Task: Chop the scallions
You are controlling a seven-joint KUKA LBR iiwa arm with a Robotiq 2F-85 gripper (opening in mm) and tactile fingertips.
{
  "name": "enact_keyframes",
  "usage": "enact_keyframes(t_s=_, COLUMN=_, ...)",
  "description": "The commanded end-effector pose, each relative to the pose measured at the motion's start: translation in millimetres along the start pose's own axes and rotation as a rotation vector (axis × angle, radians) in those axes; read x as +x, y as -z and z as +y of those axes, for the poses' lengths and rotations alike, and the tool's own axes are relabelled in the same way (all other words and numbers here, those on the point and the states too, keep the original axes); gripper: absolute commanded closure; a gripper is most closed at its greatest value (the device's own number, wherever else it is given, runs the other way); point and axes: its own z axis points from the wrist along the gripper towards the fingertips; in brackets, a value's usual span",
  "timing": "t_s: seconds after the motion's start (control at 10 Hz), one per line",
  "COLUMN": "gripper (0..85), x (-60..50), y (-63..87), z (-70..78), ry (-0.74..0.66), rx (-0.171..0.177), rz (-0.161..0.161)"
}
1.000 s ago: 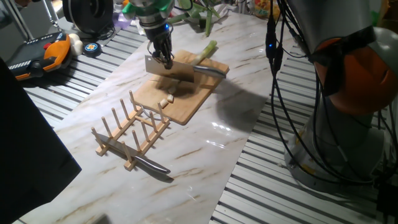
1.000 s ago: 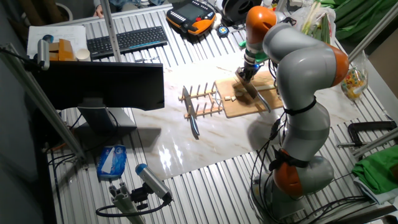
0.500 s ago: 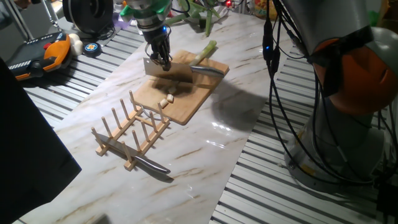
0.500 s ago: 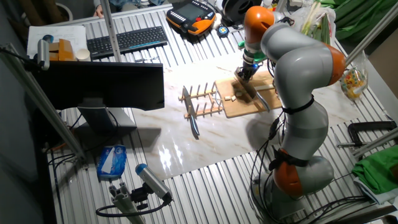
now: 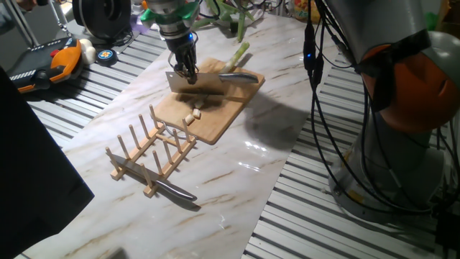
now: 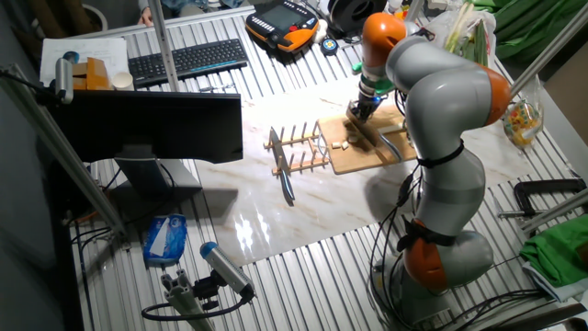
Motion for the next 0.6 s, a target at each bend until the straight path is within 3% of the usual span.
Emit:
enact_keyframes(t_s=0.0, gripper=84.3, x=1.9, y=-2.1, z=0.3, ry=0.000, rx=-0.001, rz=-0.001)
enact_keyframes(t_s=0.5, gripper=84.3, x=14.4, y=-3.2, z=-0.1, ry=-0.001, rx=-0.002, rz=-0.009)
